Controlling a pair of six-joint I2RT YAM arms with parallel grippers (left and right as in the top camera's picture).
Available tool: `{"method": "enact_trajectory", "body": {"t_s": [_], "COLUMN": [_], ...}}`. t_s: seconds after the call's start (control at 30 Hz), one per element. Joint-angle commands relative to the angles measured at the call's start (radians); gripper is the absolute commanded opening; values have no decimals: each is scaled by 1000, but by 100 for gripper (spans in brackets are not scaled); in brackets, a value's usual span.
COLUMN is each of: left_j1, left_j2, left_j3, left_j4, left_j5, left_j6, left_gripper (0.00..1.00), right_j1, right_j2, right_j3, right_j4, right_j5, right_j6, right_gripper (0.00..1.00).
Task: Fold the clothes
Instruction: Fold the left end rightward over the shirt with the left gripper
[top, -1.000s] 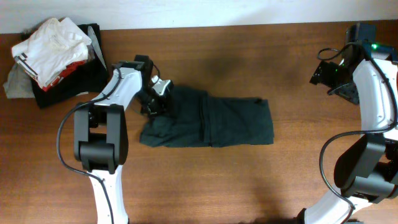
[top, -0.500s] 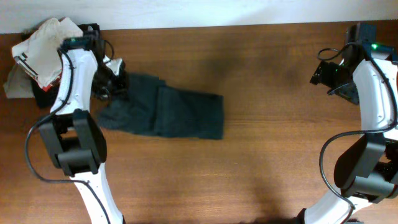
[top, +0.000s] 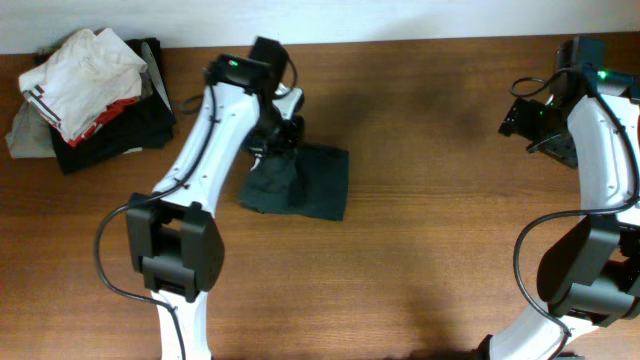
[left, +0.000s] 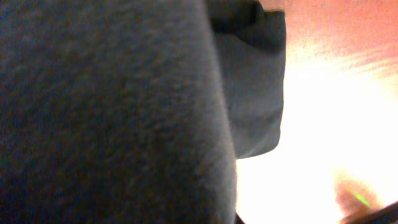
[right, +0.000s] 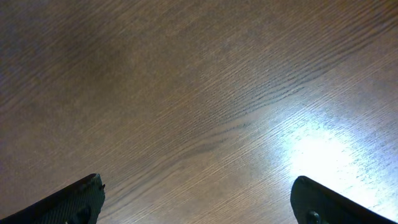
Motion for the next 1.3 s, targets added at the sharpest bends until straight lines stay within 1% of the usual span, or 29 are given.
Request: {"method": "enact_trajectory", "body": {"t_s": [0.0, 0.03, 0.1, 0.23, 0.27, 0.3, 0.37, 0.43, 0.5, 0.53, 0.57, 0.6, 0.7, 0.73, 0.83, 0.9, 1.0, 1.1, 1.17, 1.27], "left_j1": [-54, -68, -85, -125, -130, -134, -135, -135, -135, -132, -126, -113, -37, 3, 42, 41, 10, -21, -31, -34], "left_j2": [-21, -21, -21, -21, -21, -21, -21, -21, -21, -22, -28, -38, -69, -70, -43, 1, 64, 124, 161, 185], "left_j3": [-87, -114, -147, -212, -212, -212, -212, -207, -182, -142, -97, -52, 60, 63, 40, 17, 16, 16, 16, 17], "left_j4": [59, 82, 106, 193, 212, 245, 319, 444, 492, 491, 465, 420, 214, 153, 72, 64, 81, 138, 165, 263], "left_j5": [13, 13, 16, 20, 20, 24, 92, 212, 304, 347, 352, 323, 122, 106, 105, 110, 166, 188, 189, 294], "left_j6": [-35, -36, -36, -43, -51, -61, -61, -61, -57, -21, 19, 29, 5, 5, 5, 5, 5, -29, -28, -28], "left_gripper": [1, 2, 9, 11, 26, 44, 45, 47, 49, 51, 52, 53, 53, 53, 53, 53, 53, 53, 53, 53], "right_j1": [0, 0, 0, 0, 0, 0, 0, 0, 0, 0, 0, 0, 0, 0, 0, 0, 0, 0, 0, 0], "right_j2": [-14, -14, -14, -14, -14, -14, -14, -14, -14, -14, -14, -14, -14, -14, -14, -14, -14, -14, -14, -14], "right_j3": [11, 11, 11, 11, 11, 11, 11, 11, 11, 11, 11, 11, 11, 11, 11, 11, 11, 11, 11, 11], "right_j4": [0, 0, 0, 0, 0, 0, 0, 0, 0, 0, 0, 0, 0, 0, 0, 0, 0, 0, 0, 0], "right_j5": [23, 23, 23, 24, 23, 24, 23, 24, 23, 23, 23, 23, 23, 23, 23, 23, 24, 23, 24, 23], "right_j6": [-5, -5, -5, -5, -5, -5, -5, -5, -5, -5, -5, -5, -5, -5, -5, -5, -5, -5, -5, -5], "right_gripper": [99, 99, 99, 99, 99, 99, 99, 99, 99, 99, 99, 99, 99, 99, 99, 99, 99, 99, 99, 99]}}
